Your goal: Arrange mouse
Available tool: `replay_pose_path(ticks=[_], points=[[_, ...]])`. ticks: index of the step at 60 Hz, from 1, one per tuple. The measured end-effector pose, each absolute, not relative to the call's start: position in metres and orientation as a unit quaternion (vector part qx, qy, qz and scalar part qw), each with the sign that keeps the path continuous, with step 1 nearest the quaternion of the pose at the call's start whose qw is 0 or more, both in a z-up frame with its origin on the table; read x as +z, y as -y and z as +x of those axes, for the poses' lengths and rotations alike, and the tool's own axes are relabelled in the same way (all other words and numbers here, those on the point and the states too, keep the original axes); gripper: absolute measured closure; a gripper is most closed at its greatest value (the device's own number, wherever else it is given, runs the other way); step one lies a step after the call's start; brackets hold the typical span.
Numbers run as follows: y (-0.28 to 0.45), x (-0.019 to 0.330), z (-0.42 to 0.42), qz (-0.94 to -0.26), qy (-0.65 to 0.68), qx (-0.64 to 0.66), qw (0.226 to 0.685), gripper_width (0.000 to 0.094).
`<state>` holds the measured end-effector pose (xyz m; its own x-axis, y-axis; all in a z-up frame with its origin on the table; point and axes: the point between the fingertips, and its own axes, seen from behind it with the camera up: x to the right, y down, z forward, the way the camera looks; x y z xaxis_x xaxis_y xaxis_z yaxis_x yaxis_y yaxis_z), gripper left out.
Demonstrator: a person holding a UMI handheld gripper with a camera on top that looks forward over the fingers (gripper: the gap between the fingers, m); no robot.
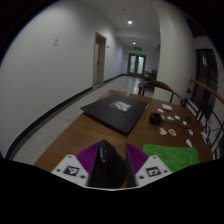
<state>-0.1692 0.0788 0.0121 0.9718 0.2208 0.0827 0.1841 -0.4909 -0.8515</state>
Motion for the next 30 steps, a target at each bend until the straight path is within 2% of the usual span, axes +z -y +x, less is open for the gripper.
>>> replay_pose_path(ticks=[3,8,13,16,26,30], points=[[-0.078,0.002,-0.176,-0.869,0.123,0.027,0.479,0.0603],[-0.081,0.007,-0.178,-0.859,0.122,0.023,0.497,0.0657],[-0.075,0.01,-0.185,-0.855,0.145,0.038,0.496,0.0717],[-0.067,0.018,-0.186,-0.854,0.154,0.054,0.493,0.0719],[-0.056,0.13,-0.108,-0.797,0.124,0.005,0.591,0.0719],[-0.052,0.163,-0.062,-0.777,0.117,-0.03,0.618,0.0722]])
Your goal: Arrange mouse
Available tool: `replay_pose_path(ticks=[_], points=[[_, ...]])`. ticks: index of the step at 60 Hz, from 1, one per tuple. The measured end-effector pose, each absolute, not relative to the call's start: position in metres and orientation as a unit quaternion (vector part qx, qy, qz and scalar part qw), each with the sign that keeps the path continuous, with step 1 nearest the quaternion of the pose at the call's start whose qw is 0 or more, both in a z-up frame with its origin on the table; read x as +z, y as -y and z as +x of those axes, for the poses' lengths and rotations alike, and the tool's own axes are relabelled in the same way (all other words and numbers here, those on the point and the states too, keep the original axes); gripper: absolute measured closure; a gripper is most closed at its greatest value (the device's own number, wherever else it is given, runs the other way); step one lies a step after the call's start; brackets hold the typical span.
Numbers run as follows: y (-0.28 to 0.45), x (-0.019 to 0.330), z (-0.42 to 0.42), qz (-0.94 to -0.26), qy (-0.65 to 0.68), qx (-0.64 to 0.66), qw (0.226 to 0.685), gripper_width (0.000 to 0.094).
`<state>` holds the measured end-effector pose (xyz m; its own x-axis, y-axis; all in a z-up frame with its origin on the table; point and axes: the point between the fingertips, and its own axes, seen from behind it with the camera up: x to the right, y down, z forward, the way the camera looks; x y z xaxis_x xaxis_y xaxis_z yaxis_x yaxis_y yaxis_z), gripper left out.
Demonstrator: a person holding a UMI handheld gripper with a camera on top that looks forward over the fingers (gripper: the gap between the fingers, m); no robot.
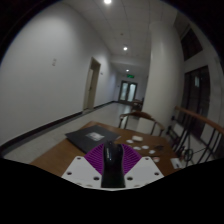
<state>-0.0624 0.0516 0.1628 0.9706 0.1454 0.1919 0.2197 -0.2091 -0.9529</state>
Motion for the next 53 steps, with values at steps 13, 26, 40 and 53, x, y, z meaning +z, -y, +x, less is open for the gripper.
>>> replay_pose_path(ticks=[13,26,40,53], points=[[-0.046,0.093,0.045,-0.819,0.048,-0.069,0.568,0.0734],[-0.043,0.018,0.054,-0.852,0.024,-0.064,0.518,0.0732],[-0.037,0.013,0.057,-0.869,0.031,-0.055,0.49,0.0536],[0.014,0.045,0.076,-0.854,0.002,-0.026,0.52,0.0086]])
